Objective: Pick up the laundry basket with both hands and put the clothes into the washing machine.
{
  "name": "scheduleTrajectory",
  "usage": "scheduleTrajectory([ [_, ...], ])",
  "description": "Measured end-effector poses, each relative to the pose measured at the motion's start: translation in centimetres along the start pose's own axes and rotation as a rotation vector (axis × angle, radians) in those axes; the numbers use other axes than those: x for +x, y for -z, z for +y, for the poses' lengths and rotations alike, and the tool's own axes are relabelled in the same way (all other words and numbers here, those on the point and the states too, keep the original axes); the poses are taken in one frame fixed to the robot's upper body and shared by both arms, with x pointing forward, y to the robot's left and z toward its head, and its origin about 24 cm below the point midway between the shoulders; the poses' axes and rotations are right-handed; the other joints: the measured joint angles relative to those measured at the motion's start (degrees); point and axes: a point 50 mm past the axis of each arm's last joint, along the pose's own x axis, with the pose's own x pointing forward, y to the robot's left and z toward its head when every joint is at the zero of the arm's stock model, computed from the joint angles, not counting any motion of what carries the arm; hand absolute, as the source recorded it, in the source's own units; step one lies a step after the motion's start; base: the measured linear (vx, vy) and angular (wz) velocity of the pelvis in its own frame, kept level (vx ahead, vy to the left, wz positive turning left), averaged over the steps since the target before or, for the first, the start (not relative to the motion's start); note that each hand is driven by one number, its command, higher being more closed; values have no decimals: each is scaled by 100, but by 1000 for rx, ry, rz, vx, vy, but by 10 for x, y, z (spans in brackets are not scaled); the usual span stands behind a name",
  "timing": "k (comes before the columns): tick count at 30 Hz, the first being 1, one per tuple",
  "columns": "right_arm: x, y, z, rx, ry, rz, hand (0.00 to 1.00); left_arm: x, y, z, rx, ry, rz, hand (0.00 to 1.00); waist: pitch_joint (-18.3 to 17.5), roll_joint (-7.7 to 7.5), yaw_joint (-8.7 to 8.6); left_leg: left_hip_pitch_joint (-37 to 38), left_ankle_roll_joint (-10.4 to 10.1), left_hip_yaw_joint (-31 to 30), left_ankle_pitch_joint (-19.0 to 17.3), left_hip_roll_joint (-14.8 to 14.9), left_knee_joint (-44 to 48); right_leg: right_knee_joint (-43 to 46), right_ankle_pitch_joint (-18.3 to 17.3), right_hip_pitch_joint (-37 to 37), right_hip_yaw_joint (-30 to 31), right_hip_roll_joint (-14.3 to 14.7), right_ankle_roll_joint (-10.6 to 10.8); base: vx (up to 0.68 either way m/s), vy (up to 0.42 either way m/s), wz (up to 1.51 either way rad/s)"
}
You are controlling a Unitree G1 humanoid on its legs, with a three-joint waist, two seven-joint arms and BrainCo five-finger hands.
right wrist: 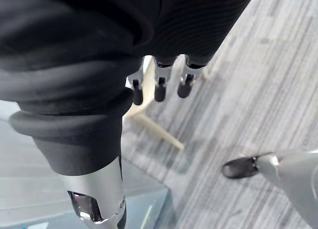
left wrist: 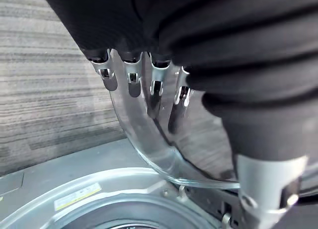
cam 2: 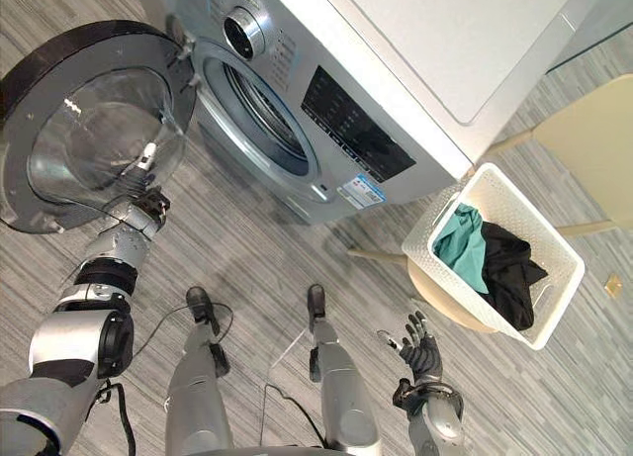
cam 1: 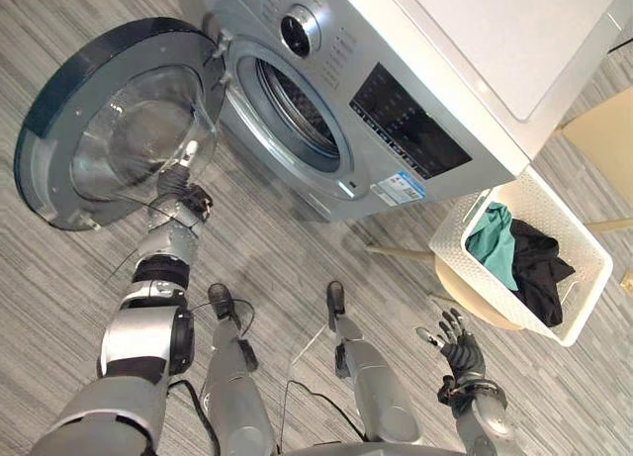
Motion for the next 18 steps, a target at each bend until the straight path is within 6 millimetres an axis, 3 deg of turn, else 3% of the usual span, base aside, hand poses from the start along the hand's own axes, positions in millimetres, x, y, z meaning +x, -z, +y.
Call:
scheduleTrajectory([
  [4, 0, -1, 0, 21, 0, -6, 0, -1, -17, -31, -60, 94, -49, 0, 2, 3, 20, -386, 1, 17, 2, 277, 221, -1, 15, -185, -197, 142, -20, -18, -41, 7],
  [8, -2, -1, -2, 26, 7, -16, 0, -1, -25, -29, -141, 52, -69, 0, 8, 13, 107, -434, 2, -29, 2, 293, 243, -16, 20, -200, -245, 157, -27, -4, -6, 1],
  [14, -8, 7, -9, 19, 29, 10, 0, -2, -33, -1, -265, -66, -118, 0, 100, 154, 238, -380, 12, -219, 46, 232, 328, -16, -32, 25, -503, 116, -42, 11, 1, 17],
  [18, -8, 7, -11, 15, 36, 12, 0, -7, -17, 35, -314, -168, -109, 0, 167, 267, 321, -170, 22, -254, 36, 85, 319, 60, -319, 290, -643, -14, -190, 29, 8, 26],
])
